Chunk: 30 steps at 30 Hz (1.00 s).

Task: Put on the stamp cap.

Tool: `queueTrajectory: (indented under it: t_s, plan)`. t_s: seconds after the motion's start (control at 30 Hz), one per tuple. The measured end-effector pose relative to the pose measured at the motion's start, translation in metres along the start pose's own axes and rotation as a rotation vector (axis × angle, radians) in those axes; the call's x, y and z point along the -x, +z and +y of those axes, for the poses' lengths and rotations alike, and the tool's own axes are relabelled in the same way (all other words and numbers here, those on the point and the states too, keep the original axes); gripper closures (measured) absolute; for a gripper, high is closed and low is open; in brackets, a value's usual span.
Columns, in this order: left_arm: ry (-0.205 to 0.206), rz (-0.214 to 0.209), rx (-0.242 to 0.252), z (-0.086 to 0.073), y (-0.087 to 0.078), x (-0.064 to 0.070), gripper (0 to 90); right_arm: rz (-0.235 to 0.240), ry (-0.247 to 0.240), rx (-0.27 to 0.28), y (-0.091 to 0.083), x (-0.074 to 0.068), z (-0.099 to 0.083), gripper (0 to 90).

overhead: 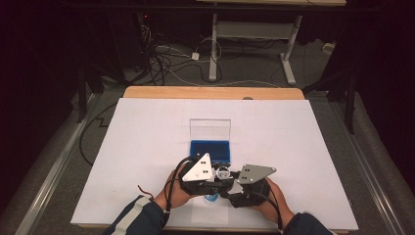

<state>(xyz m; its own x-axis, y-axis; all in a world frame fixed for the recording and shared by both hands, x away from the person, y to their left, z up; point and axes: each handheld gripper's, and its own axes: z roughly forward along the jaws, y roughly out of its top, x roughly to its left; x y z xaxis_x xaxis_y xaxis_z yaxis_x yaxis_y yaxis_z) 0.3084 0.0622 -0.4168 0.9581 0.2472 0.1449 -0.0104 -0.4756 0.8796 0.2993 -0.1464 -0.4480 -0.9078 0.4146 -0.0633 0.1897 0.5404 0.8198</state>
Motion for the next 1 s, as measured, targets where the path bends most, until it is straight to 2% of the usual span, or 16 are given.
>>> queueTrajectory:
  t_s: [0.63,1.0]
  plan:
    - [-0.013,0.006,0.012,0.0017,-0.0032,-0.0023,54.0,-0.023,-0.004,0.014,-0.0008,-0.0005,0.0000,37.0]
    - [-0.010,0.004,0.010,0.0019,-0.0034,-0.0023,54.1,-0.034,-0.005,0.014,-0.0004,0.0003,-0.0001,31.9]
